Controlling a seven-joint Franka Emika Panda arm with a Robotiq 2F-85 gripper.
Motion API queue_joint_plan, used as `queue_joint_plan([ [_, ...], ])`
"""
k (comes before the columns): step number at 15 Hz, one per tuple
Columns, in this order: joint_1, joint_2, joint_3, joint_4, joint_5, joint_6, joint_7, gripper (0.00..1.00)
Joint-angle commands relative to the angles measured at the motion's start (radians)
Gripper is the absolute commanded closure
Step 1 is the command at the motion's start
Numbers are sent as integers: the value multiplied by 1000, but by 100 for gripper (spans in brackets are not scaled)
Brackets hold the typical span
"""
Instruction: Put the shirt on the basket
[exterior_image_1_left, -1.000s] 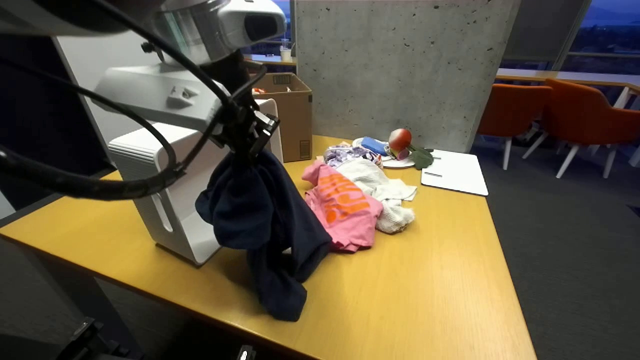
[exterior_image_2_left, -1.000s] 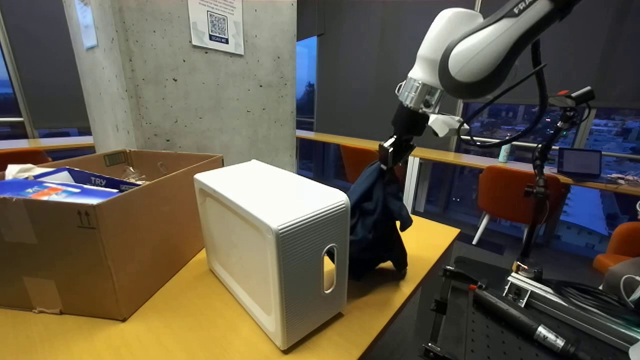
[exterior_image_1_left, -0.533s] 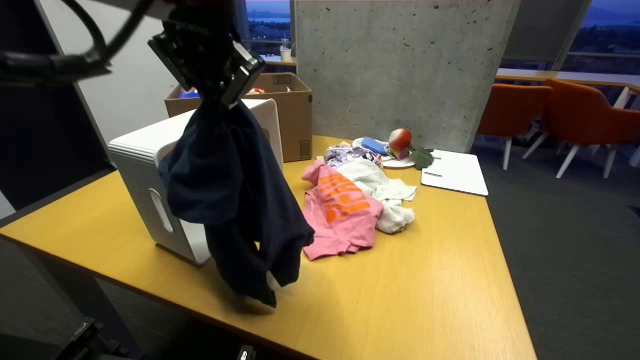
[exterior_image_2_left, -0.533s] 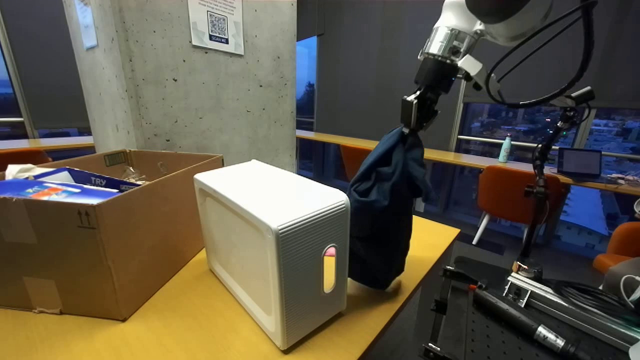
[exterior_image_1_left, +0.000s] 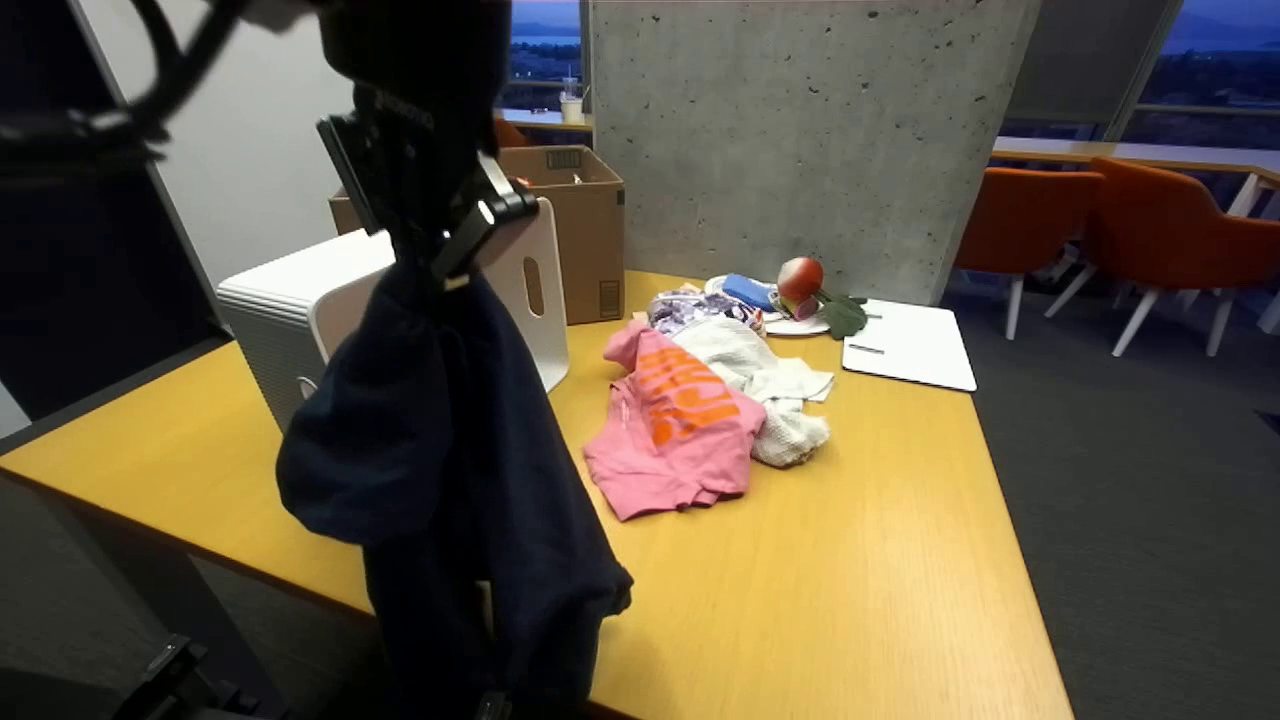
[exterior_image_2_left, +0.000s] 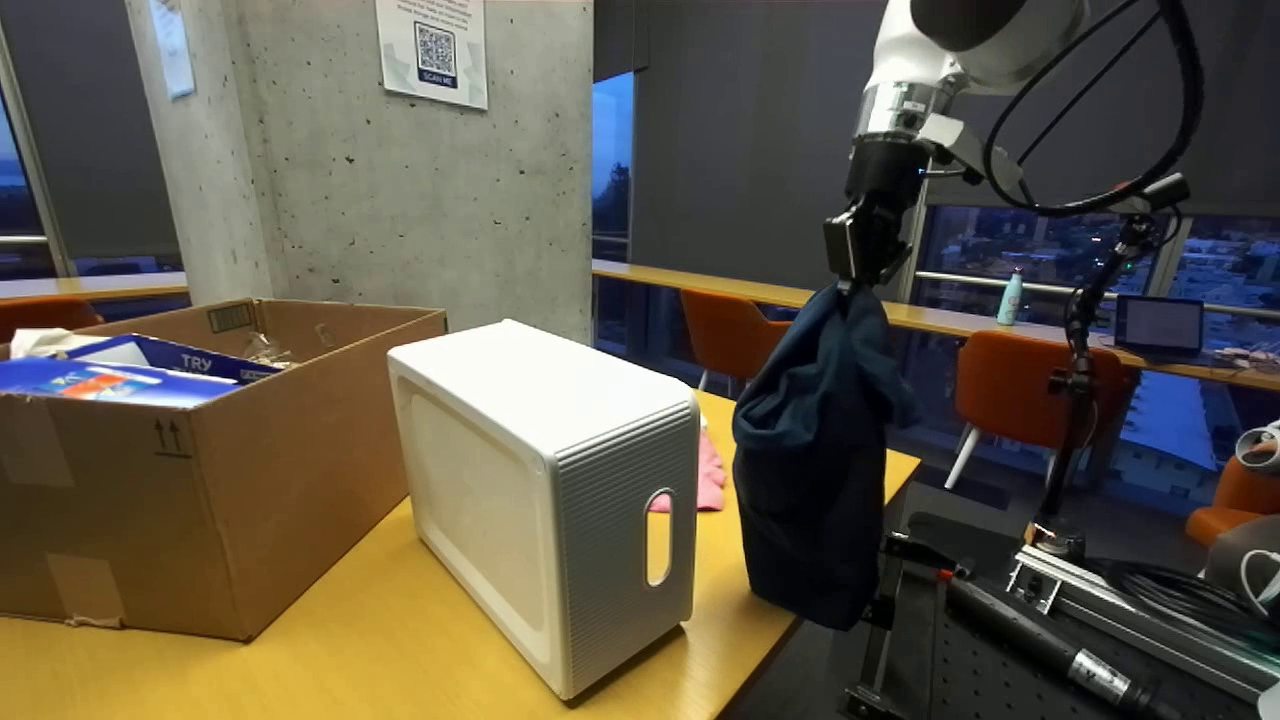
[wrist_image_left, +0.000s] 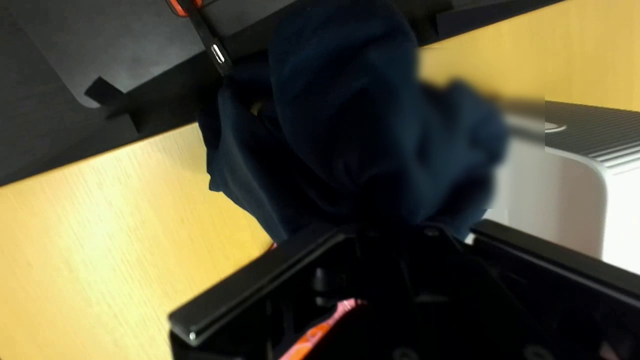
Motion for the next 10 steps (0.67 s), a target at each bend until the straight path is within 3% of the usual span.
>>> queue_joint_plan([
  [1,-45,167,4,54,16,31,41,98],
  [4,-77,275,6,61,-36,185,91,98],
  [10,-82,515,-39,130,-320,602,271,98],
])
